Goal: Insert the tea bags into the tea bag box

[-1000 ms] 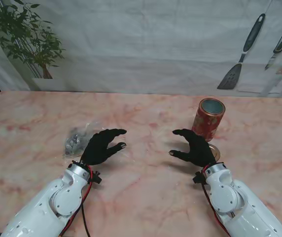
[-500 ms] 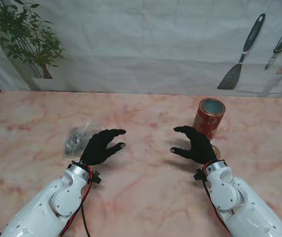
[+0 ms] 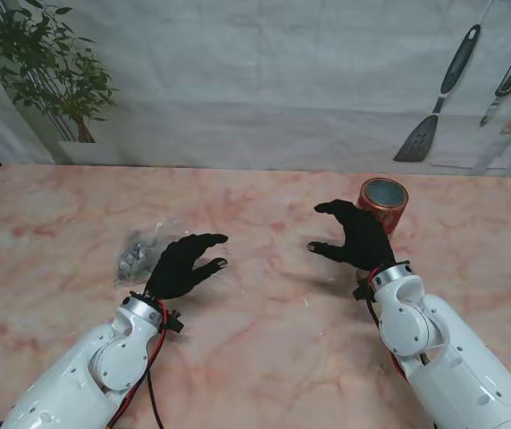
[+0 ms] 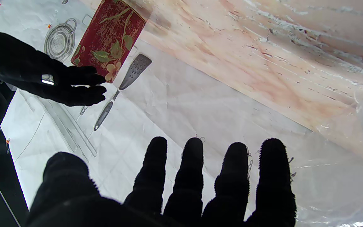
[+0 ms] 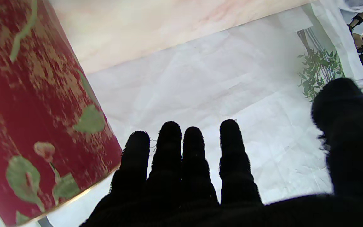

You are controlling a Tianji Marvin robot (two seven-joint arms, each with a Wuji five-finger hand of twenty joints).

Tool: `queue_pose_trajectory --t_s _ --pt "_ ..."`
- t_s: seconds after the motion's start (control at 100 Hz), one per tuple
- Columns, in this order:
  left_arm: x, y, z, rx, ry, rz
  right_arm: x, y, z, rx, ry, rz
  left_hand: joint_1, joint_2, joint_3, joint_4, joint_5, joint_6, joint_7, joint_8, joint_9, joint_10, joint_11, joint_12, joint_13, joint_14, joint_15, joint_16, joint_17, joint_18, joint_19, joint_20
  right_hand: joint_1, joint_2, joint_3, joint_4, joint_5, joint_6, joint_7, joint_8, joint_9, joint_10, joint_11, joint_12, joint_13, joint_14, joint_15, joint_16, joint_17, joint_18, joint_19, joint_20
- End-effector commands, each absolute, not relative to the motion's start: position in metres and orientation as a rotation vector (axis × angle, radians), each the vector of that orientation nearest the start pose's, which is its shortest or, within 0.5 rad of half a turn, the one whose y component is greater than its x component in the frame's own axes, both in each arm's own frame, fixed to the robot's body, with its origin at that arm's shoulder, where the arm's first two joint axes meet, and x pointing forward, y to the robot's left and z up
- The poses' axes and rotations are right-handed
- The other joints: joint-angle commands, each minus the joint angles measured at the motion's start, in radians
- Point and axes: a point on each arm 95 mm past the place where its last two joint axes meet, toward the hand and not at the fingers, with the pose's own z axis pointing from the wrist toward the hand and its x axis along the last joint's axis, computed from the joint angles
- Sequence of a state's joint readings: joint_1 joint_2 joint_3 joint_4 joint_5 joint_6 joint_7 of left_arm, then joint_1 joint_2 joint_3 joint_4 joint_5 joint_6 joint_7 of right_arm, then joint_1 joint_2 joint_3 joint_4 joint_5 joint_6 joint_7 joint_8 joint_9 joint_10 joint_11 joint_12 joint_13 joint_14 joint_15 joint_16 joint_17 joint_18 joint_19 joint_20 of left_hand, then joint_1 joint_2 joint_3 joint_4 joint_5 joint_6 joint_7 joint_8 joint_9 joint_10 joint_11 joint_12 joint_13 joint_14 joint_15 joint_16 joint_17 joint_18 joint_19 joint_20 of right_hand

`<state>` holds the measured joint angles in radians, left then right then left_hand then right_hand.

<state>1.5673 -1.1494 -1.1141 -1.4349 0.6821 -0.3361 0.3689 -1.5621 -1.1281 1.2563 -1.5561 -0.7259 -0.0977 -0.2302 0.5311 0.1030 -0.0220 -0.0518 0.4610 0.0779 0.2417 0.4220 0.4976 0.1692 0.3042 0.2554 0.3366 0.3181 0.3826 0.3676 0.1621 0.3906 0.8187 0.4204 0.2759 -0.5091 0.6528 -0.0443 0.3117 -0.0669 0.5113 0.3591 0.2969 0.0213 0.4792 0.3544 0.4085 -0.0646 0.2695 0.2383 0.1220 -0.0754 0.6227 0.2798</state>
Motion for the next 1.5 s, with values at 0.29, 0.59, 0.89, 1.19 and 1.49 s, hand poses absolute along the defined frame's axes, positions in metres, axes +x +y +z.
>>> queue_pose_trajectory --t_s 0.29,0.59,0.89,1.19,1.49 --pt "0.379 -0.034 -0.357 -1.324 1.222 -2.064 0.414 -0.027 -0.274 1.256 1.061 1.695 -0.023 0.03 -0.014 0.024 -0.002 -0.025 -0.001 0.01 -0.018 -0.024 -0.003 0.018 -0.017 -0.011 -0.02 -0.002 -0.01 -0.006 0.01 0.007 -0.013 -0.027 0.005 -0.022 0.044 -0.013 0.042 0.001 0.023 -0.008 0.03 0.017 0.031 0.002 0.029 0.017 -0.002 -0.014 0.05 0.006" --pt "0.379 -0.034 -0.357 -1.328 1.223 -2.063 0.411 -0.05 -0.256 1.235 1.074 1.524 -0.023 0.029 -0.014 0.024 0.0 -0.024 0.0 0.011 -0.018 -0.022 -0.004 0.017 -0.017 -0.01 -0.021 -0.002 -0.01 -0.005 0.009 0.007 -0.012 -0.034 0.013 -0.022 0.055 -0.025 0.075 0.0 0.017 -0.004 0.046 0.024 0.021 0.01 0.032 0.016 -0.017 -0.004 0.066 -0.011" --pt "0.375 -0.033 -0.354 -1.334 1.222 -2.064 0.407 -0.072 -0.249 1.264 1.159 1.342 -0.022 0.031 -0.014 0.024 0.001 -0.025 0.0 0.011 -0.017 -0.019 -0.004 0.017 -0.017 -0.009 -0.02 -0.002 -0.009 -0.005 0.009 0.007 -0.017 -0.034 0.015 -0.021 0.059 -0.034 0.081 -0.008 0.0 0.004 0.044 0.024 -0.003 0.019 0.026 0.011 -0.033 0.008 0.071 -0.032" --pt "0.373 -0.034 -0.353 -1.336 1.226 -2.065 0.406 -0.084 -0.247 1.273 1.185 1.215 -0.022 0.031 -0.014 0.024 0.002 -0.025 0.0 0.012 -0.018 -0.02 -0.004 0.017 -0.018 -0.01 -0.021 -0.002 -0.01 -0.005 0.009 0.007 -0.017 -0.04 0.02 -0.02 0.064 -0.038 0.088 -0.008 -0.016 0.011 0.061 0.034 -0.017 0.024 0.033 0.012 -0.038 0.017 0.082 -0.047" --pt "0.372 -0.035 -0.352 -1.337 1.229 -2.065 0.412 -0.09 -0.254 1.278 1.205 1.119 -0.021 0.03 -0.015 0.024 0.008 -0.034 0.005 0.014 -0.013 -0.024 -0.002 0.018 -0.012 -0.009 -0.018 -0.001 -0.008 -0.007 0.01 0.007 0.013 -0.062 0.019 -0.02 0.086 -0.053 0.127 0.004 -0.036 0.019 0.105 0.053 -0.017 0.033 0.061 0.018 -0.032 0.03 0.125 -0.063"
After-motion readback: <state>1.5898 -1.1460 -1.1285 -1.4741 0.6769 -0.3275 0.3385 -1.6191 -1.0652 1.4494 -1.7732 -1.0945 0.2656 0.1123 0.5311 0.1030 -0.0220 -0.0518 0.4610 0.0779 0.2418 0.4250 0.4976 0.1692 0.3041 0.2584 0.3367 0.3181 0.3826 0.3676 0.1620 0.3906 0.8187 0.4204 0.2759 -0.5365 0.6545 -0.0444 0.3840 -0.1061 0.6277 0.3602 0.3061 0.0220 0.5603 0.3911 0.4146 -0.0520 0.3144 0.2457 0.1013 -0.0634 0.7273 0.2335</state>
